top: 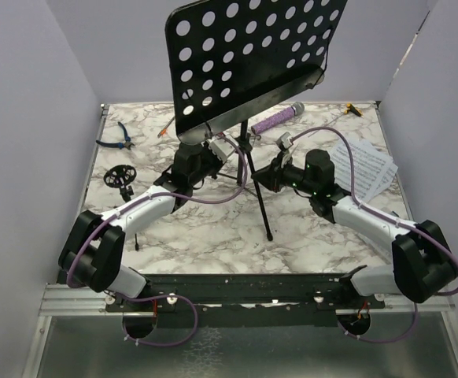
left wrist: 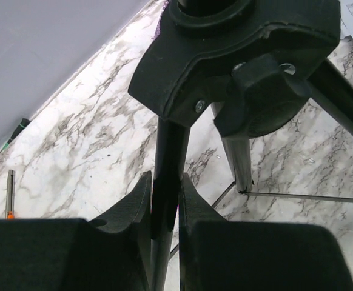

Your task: Set up the instrument practice props

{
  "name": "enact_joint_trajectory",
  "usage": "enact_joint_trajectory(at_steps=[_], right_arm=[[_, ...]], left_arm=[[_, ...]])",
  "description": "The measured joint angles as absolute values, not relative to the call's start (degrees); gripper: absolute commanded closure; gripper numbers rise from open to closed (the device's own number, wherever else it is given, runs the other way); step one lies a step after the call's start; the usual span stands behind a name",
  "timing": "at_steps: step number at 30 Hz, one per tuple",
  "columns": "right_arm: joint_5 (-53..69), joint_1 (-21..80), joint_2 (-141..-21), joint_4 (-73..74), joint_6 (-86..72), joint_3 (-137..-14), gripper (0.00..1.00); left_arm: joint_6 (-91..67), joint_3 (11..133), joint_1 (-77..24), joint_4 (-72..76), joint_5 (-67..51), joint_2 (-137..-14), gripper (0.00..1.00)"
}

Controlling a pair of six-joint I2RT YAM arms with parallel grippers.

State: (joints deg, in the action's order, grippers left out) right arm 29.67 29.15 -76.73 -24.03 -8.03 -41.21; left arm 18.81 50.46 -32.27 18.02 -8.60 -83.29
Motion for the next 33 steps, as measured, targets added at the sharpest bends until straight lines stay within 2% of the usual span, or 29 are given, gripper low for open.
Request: enact_joint_trajectory(at_steps=[33], right_arm=[[28.14,35.0,-87.77,-27.24,-12.12,-49.52,1.0]], left_arm=[[28.4,58.02,-27.33,21.58,-11.38,-93.14,1.0]])
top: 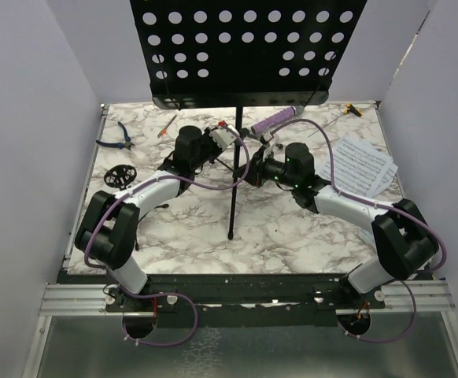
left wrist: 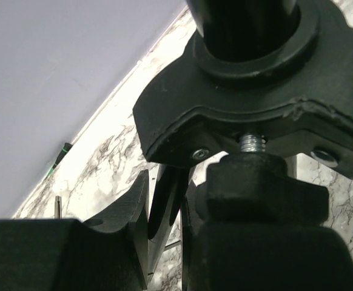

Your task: Set up the instrument practice props

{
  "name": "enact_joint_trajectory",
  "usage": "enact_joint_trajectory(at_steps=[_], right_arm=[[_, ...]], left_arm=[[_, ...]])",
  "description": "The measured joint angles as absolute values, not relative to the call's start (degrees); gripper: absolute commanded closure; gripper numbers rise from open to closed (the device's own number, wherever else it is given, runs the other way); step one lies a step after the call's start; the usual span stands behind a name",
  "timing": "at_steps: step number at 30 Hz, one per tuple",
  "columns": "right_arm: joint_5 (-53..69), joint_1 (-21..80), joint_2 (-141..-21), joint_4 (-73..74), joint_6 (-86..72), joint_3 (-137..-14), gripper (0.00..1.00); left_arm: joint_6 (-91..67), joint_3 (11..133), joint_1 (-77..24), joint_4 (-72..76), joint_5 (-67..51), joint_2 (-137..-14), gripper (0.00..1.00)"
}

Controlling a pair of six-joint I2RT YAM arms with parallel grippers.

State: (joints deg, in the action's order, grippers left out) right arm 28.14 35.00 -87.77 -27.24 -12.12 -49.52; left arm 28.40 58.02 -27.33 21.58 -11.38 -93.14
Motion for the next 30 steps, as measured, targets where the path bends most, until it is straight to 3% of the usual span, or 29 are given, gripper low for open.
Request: enact_joint_trajectory(at_steps=[7,10,11,13,14,20,21,22,26,30], right_arm=[[27.22,35.0,-89.17,-26.15,-11.97,-51.62,0.99],[27.0,35.0,-89.14,-25.32,-11.94,-51.92,0.93],[26.94,35.03,-89.12,-24.93,-11.9,-52.1,0.84],[26.48,35.11,-88.9,-24.05,-11.77,-52.34,0.72],[26.33,35.2,-88.82,-23.83,-11.55,-52.36,0.67],[26.55,38.65,-88.79,-18.83,-10.46,-52.34,0.45],[26.79,39.35,-88.79,-18.24,-10.5,-52.34,0.43],[27.0,39.9,-88.79,-17.8,-10.46,-52.34,0.41],[29.19,41.87,-88.27,-15.9,-10.96,-51.77,0.32],[30.13,43.53,-87.07,-15.22,-11.62,-50.81,0.29]], left_arm=[[28.23,59.53,-26.33,22.87,-12.91,-94.98,1.0],[28.23,59.53,-26.3,22.87,-12.91,-94.98,0.99],[28.23,59.53,-26.3,22.87,-12.88,-94.98,0.88],[28.18,59.53,-26.3,22.87,-12.84,-94.96,0.57],[27.77,59.53,-26.3,22.87,-12.67,-94.94,0.48],[17.34,59.31,-26.85,21.93,-12.36,-94.43,0.23],[16.23,59.09,-27.27,21.78,-11.94,-94.0,0.09],[15.31,58.92,-27.81,21.61,-11.44,-93.67,0.02],[11.14,55.83,-28.25,20.49,-7.86,-89.52,0.01],[7.68,51.24,-29.39,20.53,-4.34,-83.02,0.01]])
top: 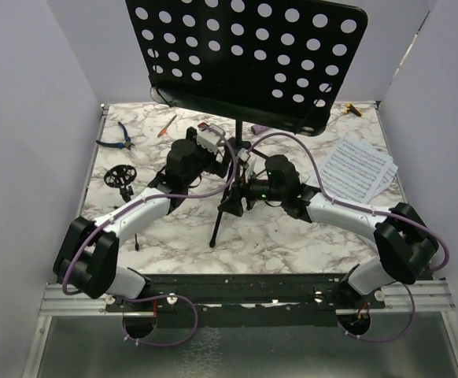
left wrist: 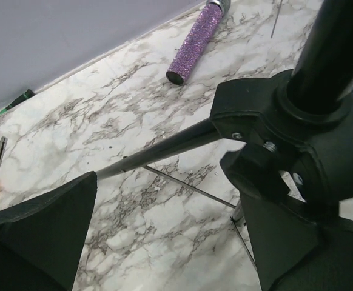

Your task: Set up the instrument practice props

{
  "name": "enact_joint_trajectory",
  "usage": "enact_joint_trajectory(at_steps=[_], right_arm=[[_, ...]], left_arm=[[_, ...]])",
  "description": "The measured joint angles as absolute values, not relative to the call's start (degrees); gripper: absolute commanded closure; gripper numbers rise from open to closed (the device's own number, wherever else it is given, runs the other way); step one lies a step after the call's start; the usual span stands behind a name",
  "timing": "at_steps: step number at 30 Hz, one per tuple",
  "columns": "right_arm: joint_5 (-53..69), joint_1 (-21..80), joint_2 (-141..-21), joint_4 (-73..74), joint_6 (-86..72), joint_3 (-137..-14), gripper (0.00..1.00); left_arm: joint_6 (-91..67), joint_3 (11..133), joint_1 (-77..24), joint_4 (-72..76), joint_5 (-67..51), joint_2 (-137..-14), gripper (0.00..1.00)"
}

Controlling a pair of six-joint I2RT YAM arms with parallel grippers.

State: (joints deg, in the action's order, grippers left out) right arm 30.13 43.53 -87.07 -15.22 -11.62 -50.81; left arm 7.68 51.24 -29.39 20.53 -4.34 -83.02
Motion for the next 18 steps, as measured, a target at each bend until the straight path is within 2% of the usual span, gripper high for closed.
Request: enact_joint_trajectory(at_steps=[9,18], right_arm=[[28.99,44.64,-83.74,-13.37,-13.63,-48.9,0.2],[26.22,44.56,-78.74,-13.17,-15.68,-44.86,0.15]], left_arm=[[-0.05,44.01,-29.85,19.99,2.44,-69.52,0.01],[-7.33,41.47,-29.87,14.35,-0.23,-64.14,0.01]])
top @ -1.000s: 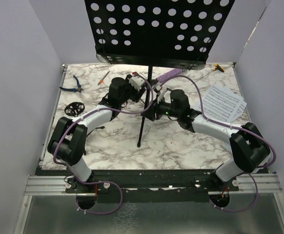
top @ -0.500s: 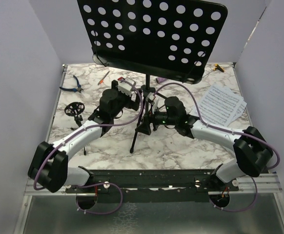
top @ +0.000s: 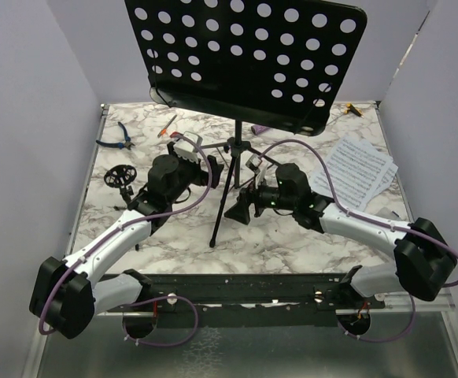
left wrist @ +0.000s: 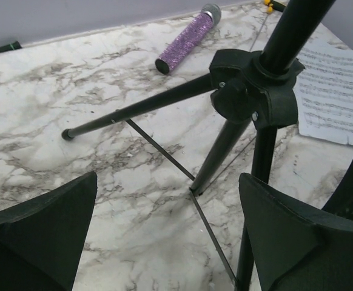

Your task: Set up the instrument practice props

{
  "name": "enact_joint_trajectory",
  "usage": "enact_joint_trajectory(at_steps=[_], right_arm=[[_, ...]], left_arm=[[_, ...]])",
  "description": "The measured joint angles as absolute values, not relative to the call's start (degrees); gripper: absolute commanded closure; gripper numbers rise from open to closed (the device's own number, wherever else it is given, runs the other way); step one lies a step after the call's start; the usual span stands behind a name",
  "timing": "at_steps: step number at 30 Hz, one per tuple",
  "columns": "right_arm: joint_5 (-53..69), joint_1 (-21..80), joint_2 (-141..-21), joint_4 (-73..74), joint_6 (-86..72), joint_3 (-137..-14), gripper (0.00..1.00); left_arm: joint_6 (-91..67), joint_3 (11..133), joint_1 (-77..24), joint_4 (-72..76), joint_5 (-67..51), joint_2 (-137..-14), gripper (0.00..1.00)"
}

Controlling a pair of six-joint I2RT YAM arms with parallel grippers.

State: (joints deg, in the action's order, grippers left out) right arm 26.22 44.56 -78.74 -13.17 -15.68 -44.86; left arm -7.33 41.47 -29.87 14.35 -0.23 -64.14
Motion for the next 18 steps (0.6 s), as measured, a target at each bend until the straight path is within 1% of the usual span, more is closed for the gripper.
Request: enact_joint_trajectory(at_steps=[5,9,13,14,16,18], right_arm=[[26.2,43.68,-76.2,-13.23,-16.56,-42.68,0.13],[26.52,42.09,-75.61,-13.65,-17.41,-41.23,0.13],[27.92,39.35,-75.61,-14.04,-18.0,-40.12,0.13],[28.47,38.46,-75.61,-14.2,-18.09,-39.83,0.13],[29.85,36.29,-75.61,-14.72,-18.26,-39.27,0.14],[31.11,33.95,-75.7,-15.14,-18.41,-39.05,0.15]], left_arm=[[-11.35,41.12,-29.87,12.49,-4.89,-64.07,0.04],[-13.96,40.42,-29.87,11.94,-10.11,-64.55,0.1],[-15.62,40.05,-30.04,11.35,-15.77,-65.93,0.15],[-15.79,40.01,-30.22,11.27,-16.78,-66.22,0.16],[-15.94,39.99,-31.0,11.18,-18.68,-66.81,0.24],[-15.94,39.97,-31.77,11.16,-19.7,-67.29,0.3]])
